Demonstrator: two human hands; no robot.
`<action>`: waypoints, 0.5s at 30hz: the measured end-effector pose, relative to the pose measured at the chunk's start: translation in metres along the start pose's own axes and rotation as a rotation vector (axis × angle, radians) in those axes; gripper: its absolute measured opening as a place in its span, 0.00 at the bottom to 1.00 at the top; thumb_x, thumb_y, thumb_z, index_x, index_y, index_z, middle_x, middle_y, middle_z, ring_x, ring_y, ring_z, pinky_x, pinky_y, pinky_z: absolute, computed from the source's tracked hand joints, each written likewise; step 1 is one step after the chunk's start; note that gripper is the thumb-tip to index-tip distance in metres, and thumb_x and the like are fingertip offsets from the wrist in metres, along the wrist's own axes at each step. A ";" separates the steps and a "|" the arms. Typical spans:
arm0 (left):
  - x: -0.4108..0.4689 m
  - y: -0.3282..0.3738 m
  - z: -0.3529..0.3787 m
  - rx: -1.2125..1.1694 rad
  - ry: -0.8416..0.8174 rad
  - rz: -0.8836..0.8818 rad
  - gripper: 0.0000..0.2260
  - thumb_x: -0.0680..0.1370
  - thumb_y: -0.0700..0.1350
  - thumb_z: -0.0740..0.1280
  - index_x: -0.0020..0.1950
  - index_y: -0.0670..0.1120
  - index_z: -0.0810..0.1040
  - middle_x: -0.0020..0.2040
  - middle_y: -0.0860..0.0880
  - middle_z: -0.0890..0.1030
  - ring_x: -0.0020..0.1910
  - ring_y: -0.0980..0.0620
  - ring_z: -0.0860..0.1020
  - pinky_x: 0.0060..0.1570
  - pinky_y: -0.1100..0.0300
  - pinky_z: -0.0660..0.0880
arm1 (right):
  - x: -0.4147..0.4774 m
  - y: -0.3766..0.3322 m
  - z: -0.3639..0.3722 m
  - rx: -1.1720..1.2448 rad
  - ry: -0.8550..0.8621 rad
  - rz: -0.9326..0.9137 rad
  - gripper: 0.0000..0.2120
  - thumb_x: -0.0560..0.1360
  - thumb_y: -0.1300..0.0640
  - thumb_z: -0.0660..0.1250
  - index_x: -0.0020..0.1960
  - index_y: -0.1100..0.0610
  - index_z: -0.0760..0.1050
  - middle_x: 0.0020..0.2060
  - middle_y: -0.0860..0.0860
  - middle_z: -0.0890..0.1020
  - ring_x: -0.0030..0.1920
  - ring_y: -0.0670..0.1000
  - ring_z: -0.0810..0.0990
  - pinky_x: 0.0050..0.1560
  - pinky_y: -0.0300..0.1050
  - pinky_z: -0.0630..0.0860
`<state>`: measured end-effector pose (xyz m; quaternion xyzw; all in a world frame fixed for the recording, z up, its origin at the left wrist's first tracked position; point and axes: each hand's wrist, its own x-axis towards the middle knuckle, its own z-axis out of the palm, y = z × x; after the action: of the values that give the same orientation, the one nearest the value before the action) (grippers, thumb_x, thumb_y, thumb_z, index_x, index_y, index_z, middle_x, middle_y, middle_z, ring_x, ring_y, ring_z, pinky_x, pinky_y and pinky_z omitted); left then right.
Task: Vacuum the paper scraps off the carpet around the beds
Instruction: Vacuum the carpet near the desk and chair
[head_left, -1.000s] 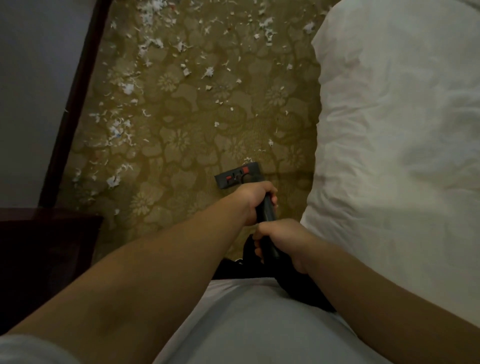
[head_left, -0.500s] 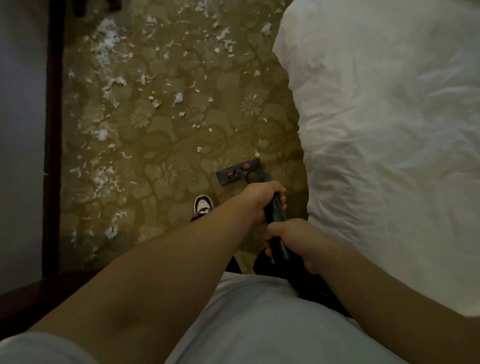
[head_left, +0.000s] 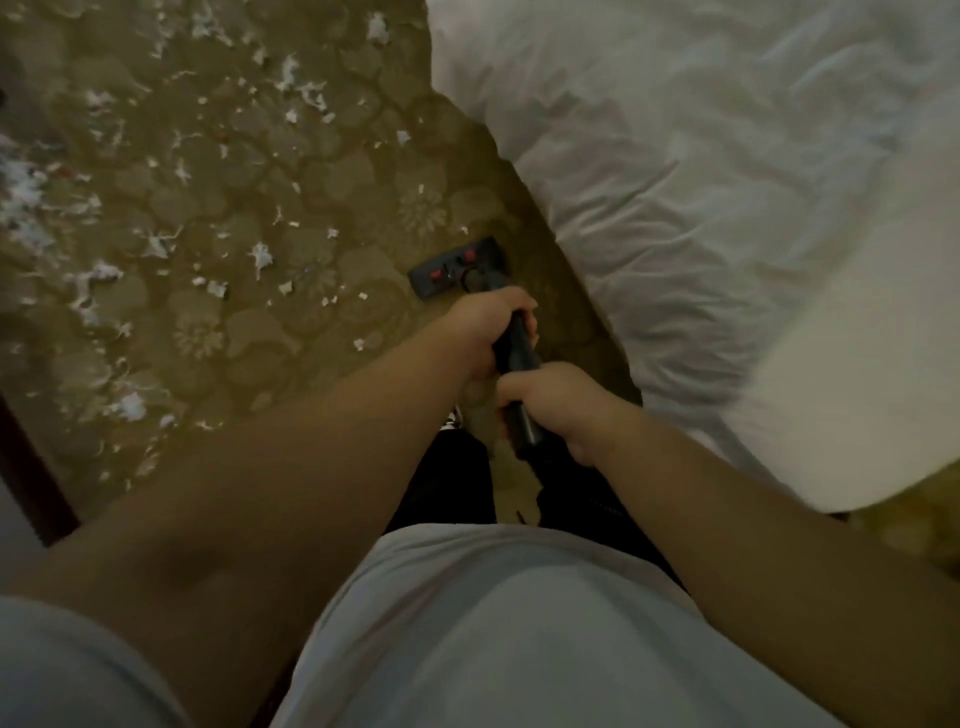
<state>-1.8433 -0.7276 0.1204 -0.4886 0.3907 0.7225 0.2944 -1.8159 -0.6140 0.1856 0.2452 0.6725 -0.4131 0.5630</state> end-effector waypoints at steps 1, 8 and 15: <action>0.001 0.010 -0.008 0.007 0.001 0.003 0.11 0.80 0.39 0.64 0.38 0.42 0.70 0.30 0.46 0.72 0.28 0.49 0.73 0.27 0.61 0.75 | 0.005 -0.008 0.010 0.019 0.010 -0.002 0.04 0.75 0.63 0.71 0.49 0.64 0.80 0.32 0.56 0.82 0.26 0.50 0.81 0.29 0.42 0.76; 0.008 0.053 -0.049 0.097 0.015 0.040 0.08 0.79 0.39 0.66 0.39 0.42 0.73 0.30 0.46 0.75 0.30 0.49 0.74 0.32 0.58 0.76 | 0.030 -0.042 0.054 0.111 0.053 -0.019 0.08 0.74 0.63 0.72 0.52 0.65 0.80 0.26 0.54 0.82 0.25 0.50 0.81 0.30 0.42 0.76; 0.002 0.046 -0.069 0.170 0.009 0.041 0.12 0.79 0.41 0.66 0.35 0.42 0.73 0.30 0.46 0.75 0.30 0.49 0.74 0.29 0.61 0.76 | 0.031 -0.032 0.074 0.139 0.022 -0.036 0.09 0.73 0.62 0.73 0.52 0.63 0.79 0.35 0.58 0.84 0.36 0.57 0.83 0.39 0.50 0.80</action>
<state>-1.8485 -0.8108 0.1164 -0.4572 0.4618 0.6902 0.3183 -1.8077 -0.6966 0.1625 0.2764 0.6526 -0.4661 0.5296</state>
